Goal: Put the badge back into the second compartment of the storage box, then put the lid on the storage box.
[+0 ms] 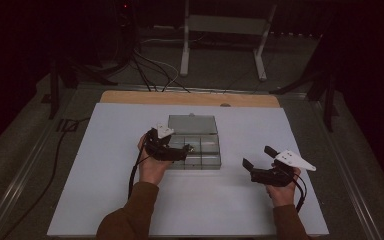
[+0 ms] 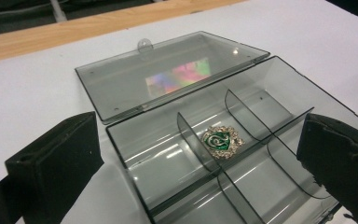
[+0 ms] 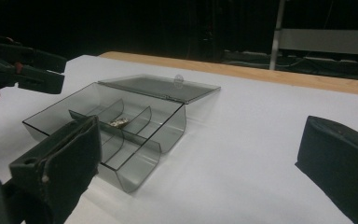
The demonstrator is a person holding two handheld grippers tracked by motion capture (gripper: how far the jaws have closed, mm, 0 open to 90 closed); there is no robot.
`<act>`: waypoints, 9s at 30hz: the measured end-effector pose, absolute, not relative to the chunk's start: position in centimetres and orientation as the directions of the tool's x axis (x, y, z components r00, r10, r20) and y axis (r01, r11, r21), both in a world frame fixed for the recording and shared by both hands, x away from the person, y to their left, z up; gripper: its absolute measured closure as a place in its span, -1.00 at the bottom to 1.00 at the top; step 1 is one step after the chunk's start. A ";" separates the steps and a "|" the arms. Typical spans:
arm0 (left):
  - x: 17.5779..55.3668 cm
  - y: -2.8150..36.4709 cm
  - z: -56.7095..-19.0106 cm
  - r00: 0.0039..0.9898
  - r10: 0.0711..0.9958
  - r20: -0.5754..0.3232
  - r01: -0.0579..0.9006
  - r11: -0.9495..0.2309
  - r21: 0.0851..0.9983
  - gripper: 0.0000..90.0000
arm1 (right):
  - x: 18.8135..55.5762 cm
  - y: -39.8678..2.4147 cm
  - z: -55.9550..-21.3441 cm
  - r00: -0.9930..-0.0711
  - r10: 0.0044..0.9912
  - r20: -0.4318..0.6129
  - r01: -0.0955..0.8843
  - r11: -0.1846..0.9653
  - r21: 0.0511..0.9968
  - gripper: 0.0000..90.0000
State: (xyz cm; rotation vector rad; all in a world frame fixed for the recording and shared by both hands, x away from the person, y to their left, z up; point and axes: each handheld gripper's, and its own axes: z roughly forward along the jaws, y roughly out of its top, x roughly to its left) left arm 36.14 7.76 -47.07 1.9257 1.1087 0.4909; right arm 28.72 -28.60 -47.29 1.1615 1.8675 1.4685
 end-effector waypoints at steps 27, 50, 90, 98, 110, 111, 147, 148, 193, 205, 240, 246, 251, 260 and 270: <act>34.4 9.7 -48.8 0.475 0.873 -0.106 0.541 -0.195 0.818 -0.97 | 32.6 -26.9 -45.4 -0.503 0.856 0.120 0.357 0.080 0.931 -1.00; 34.3 9.4 -49.4 0.505 0.856 -0.107 0.554 -0.227 0.801 -0.97 | 39.3 -22.4 -44.5 -0.515 0.842 0.159 0.452 0.109 0.885 -1.00; 34.3 9.2 -49.7 0.515 0.845 -0.143 0.583 -0.223 0.781 -0.93 | 45.0 -18.2 -48.3 -0.428 0.876 0.221 0.617 0.104 0.780 -1.00; 34.3 9.2 -49.8 0.524 0.837 -0.156 0.593 -0.227 0.773 -0.84 | 45.5 -17.8 -48.7 -0.422 0.880 0.216 0.650 0.129 0.749 -1.00; 34.4 9.3 -50.4 0.511 0.849 -0.137 0.623 -0.256 0.739 -0.72 | 46.2 -17.1 -49.7 -0.393 0.889 0.235 0.708 0.129 0.694 -0.57; 34.4 9.4 -50.4 0.505 0.852 -0.139 0.627 -0.251 0.738 -0.68 | 46.2 -17.1 -49.8 -0.389 0.888 0.244 0.713 0.123 0.690 -0.52; 34.4 9.2 -51.1 0.450 0.891 -0.059 0.654 -0.284 0.702 0.53 | 47.3 -18.0 -50.7 -0.286 0.837 0.467 0.841 -0.014 0.541 -0.16; 34.4 9.2 -51.1 0.450 0.891 -0.059 0.654 -0.284 0.702 0.53 | 47.3 -18.0 -50.7 -0.286 0.837 0.467 0.841 -0.014 0.541 -0.16; 34.2 8.8 -51.2 0.455 0.890 -0.015 0.641 -0.316 0.700 0.57 | 45.2 -19.9 -49.0 -0.454 0.835 0.312 0.666 0.086 0.741 0.61; 34.2 8.8 -51.1 0.452 0.892 -0.012 0.641 -0.316 0.699 0.57 | 44.0 -19.3 -48.1 -0.519 0.847 0.116 0.571 0.243 0.784 0.73; 34.3 9.3 -51.0 0.455 0.887 -0.074 0.650 -0.274 0.708 0.44 | 41.4 -19.2 -47.3 -0.576 0.816 -0.050 0.467 0.378 0.800 0.82; 34.2 9.8 -50.3 0.427 0.900 -0.094 0.631 -0.222 0.743 0.32 | 41.2 -19.4 -47.3 -0.582 0.812 -0.043 0.464 0.376 0.802 0.82; 34.3 10.2 -48.6 0.427 0.900 -0.089 0.585 -0.200 0.786 0.40 | 40.9 -19.6 -47.3 -0.587 0.808 -0.052 0.458 0.385 0.801 0.85; 35.3 9.9 -44.2 0.421 0.906 -0.044 0.472 -0.178 0.863 0.71 | 40.7 -19.8 -47.3 -0.589 0.807 -0.046 0.456 0.379 0.805 0.88; 36.7 9.4 -42.3 0.409 0.911 -0.063 0.463 -0.148 0.874 1.00 | 40.4 -19.9 -47.3 -0.592 0.805 -0.038 0.458 0.374 0.807 0.88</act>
